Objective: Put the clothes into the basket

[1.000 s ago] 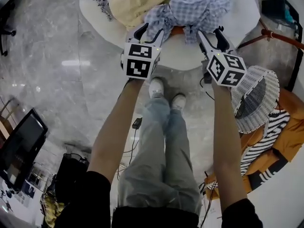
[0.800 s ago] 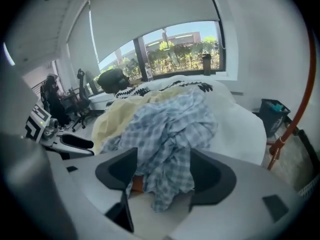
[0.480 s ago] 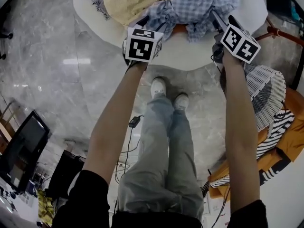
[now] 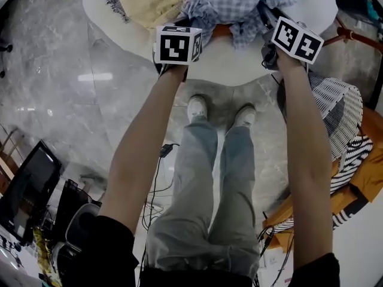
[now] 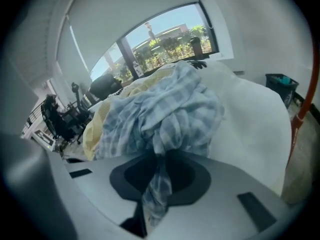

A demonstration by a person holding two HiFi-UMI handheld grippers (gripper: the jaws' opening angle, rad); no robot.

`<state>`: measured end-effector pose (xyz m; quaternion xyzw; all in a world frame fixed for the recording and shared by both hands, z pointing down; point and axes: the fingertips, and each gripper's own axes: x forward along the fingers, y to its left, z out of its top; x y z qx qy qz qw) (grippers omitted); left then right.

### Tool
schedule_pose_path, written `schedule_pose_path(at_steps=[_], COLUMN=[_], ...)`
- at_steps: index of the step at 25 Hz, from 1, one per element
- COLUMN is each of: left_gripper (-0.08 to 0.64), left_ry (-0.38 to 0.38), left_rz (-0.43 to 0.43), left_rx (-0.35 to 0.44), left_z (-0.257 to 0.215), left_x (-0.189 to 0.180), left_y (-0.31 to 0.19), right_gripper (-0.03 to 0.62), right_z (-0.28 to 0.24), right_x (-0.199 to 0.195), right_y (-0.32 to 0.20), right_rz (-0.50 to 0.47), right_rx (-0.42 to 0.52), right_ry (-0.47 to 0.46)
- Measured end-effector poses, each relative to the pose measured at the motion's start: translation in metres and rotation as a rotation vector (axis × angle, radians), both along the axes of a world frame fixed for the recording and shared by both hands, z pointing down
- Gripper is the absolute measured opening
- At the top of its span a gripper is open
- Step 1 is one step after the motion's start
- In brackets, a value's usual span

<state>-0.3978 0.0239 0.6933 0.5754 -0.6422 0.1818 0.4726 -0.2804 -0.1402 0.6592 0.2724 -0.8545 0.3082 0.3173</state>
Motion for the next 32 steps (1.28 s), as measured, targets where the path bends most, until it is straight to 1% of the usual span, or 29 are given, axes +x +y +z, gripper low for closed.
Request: schedule_pose_path(at_steps=[1, 3, 4, 8, 12, 15, 19, 24, 29, 32], left_gripper=[0.018, 0.018, 0.018, 0.018, 0.018, 0.017, 0.017, 0.017, 0.017, 0.017], left_ry=[0.02, 0.089, 0.11, 0.105, 0.122, 0.107, 0.065, 0.028, 0.01, -0.001], left_rz=[-0.011, -0.05, -0.065, -0.046, -0.099, -0.119, -0.085, -0.031, 0.04, 0.083], left_rx=[0.012, 0.05, 0.065, 0.117, 0.185, 0.238, 0.298, 0.381, 0.469, 0.528], left_z=[-0.002, -0.011, -0.016, -0.05, -0.095, -0.135, -0.191, -0.259, -0.323, -0.364], left_x=[0.003, 0.007, 0.009, 0.021, 0.029, 0.033, 0.05, 0.076, 0.117, 0.15], left_y=[-0.002, -0.004, -0.004, -0.002, 0.005, 0.006, 0.005, -0.001, -0.019, -0.034], right_gripper=[0.042, 0.027, 0.025, 0.02, 0.018, 0.018, 0.017, 0.017, 0.017, 0.017], right_z=[-0.002, -0.008, -0.012, -0.043, -0.084, -0.122, -0.179, -0.247, -0.313, -0.356], right_x=[0.0, -0.003, -0.004, 0.0, 0.009, 0.02, 0.036, 0.063, 0.105, 0.142], right_y=[0.003, 0.008, 0.012, 0.032, 0.05, 0.058, 0.068, 0.07, 0.06, 0.052], right_rz=[-0.031, -0.077, -0.091, -0.112, -0.078, -0.06, -0.064, -0.043, -0.026, 0.0], right_rx=[0.004, -0.007, -0.019, -0.033, -0.03, -0.013, 0.031, 0.087, 0.159, 0.204], right_ry=[0.009, 0.003, -0.009, -0.089, -0.185, -0.251, -0.32, -0.403, -0.47, -0.517])
